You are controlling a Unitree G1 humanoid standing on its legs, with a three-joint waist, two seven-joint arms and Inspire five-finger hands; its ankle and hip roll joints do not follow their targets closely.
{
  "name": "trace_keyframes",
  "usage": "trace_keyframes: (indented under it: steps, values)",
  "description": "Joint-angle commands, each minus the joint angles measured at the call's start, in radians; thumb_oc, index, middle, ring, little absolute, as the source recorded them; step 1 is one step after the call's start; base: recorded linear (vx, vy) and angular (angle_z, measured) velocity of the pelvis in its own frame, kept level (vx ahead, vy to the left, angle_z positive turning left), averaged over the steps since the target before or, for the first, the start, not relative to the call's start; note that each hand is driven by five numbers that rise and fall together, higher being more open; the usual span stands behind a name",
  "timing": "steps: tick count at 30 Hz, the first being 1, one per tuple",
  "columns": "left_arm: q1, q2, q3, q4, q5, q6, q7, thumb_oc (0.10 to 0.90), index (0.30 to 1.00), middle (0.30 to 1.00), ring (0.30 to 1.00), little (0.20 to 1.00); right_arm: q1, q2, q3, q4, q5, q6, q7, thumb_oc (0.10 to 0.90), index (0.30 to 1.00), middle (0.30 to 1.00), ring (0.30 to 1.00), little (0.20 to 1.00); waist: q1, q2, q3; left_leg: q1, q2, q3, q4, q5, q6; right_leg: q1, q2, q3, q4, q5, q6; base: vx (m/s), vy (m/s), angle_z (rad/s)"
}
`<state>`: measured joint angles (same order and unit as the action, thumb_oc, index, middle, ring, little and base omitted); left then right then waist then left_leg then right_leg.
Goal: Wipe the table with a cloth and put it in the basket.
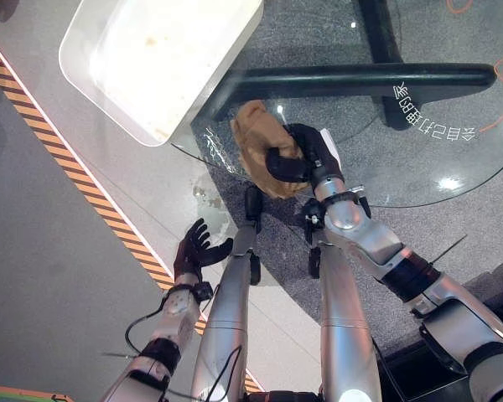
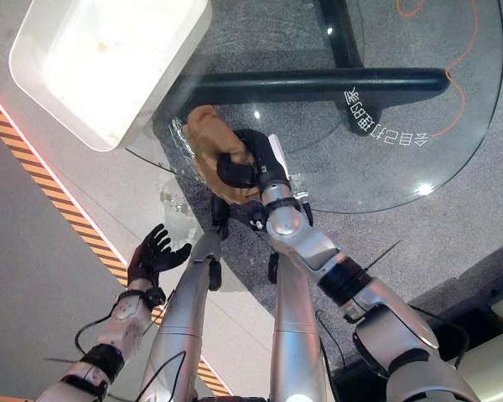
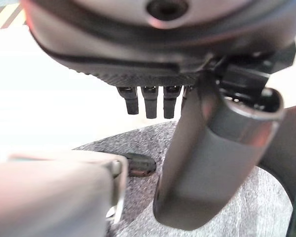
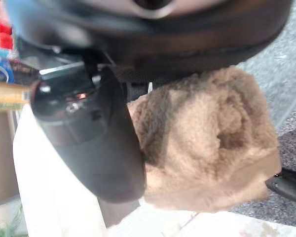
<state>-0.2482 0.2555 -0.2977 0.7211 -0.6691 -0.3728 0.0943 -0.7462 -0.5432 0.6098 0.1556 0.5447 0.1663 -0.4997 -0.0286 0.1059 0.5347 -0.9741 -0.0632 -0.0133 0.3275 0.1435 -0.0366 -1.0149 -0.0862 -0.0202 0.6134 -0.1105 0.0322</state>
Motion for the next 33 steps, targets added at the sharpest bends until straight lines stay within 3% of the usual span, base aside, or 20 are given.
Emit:
trace_keyframes:
  steps: [1,11,17,19,27,28,33]
  values:
    - [0.048,0.027,0.0,-0.076,-0.079,-0.067,-0.12,0.8,0.9,0.9,0.9,0.9,-0.001,-0.02,-0.086,-0.224,-0.029,-0.091,0.025,0.1,0.3,0.3,0.3,0.2,-0.006,0.041,-0.015,0.051,0.003,-0.003,0.048,-0.107,0.003,0.045,-0.002,0.016,-0.147,0.092,0.063,-0.04,-0.003,0.01]
    - [0.187,0.063,0.026,-0.331,-0.359,-0.075,-0.469,0.8,0.9,0.9,0.9,0.9,0.198,-0.079,-0.294,-0.459,-0.026,-0.165,0.12,0.1,0.3,0.3,0.3,0.2,-0.049,0.059,-0.015,0.104,0.011,0.02,0.034,-0.101,0.009,0.095,0.004,0.014,-0.152,0.086,0.047,-0.01,0.031,-0.04]
    - [0.186,0.072,0.023,-0.456,-0.468,-0.055,-0.585,0.8,0.9,0.9,0.9,0.9,0.217,-0.086,-0.323,-0.523,0.0,-0.176,0.192,0.1,0.3,0.3,0.3,0.2,-0.062,0.067,-0.015,0.105,0.015,0.034,0.032,-0.098,0.015,0.094,-0.002,0.012,-0.155,0.088,0.042,0.0,0.043,-0.05]
    - [0.189,0.077,0.012,-0.497,-0.487,-0.042,-0.598,0.8,0.9,0.9,0.9,0.9,0.225,-0.087,-0.319,-0.538,0.019,-0.178,0.221,0.1,0.3,0.3,0.3,0.2,-0.066,0.065,-0.015,0.132,0.016,0.034,0.037,-0.125,0.014,0.121,-0.006,0.012,-0.15,0.062,0.046,0.05,0.041,-0.07]
    - [0.123,0.083,0.008,-0.598,-0.577,0.044,-0.602,0.8,0.9,0.9,0.9,0.9,0.166,-0.073,-0.283,-0.586,0.148,-0.249,0.419,0.1,0.3,0.3,0.3,0.2,-0.064,0.058,-0.015,0.088,0.031,0.047,0.049,-0.094,0.022,0.082,-0.024,0.002,-0.143,0.094,0.038,-0.02,0.004,-0.05]
    - [0.129,0.081,0.001,-0.598,-0.584,0.055,-0.607,0.8,0.9,0.9,0.9,0.9,0.178,-0.063,-0.276,-0.593,0.162,-0.256,0.448,0.1,0.3,0.3,0.3,0.2,-0.065,0.055,-0.015,0.113,0.032,0.043,0.059,-0.123,0.018,0.107,-0.027,0.002,-0.128,0.063,0.042,0.05,-0.013,0.0]
    - [0.107,0.075,0.011,-0.64,-0.641,0.116,-0.628,0.8,0.9,0.9,0.9,0.9,0.172,-0.053,-0.252,-0.61,0.151,-0.223,0.527,0.1,0.3,0.3,0.3,0.2,-0.063,0.05,-0.015,0.102,0.038,0.044,0.062,-0.12,0.021,0.096,-0.035,-0.001,-0.117,0.064,0.042,0.01,-0.003,0.0]
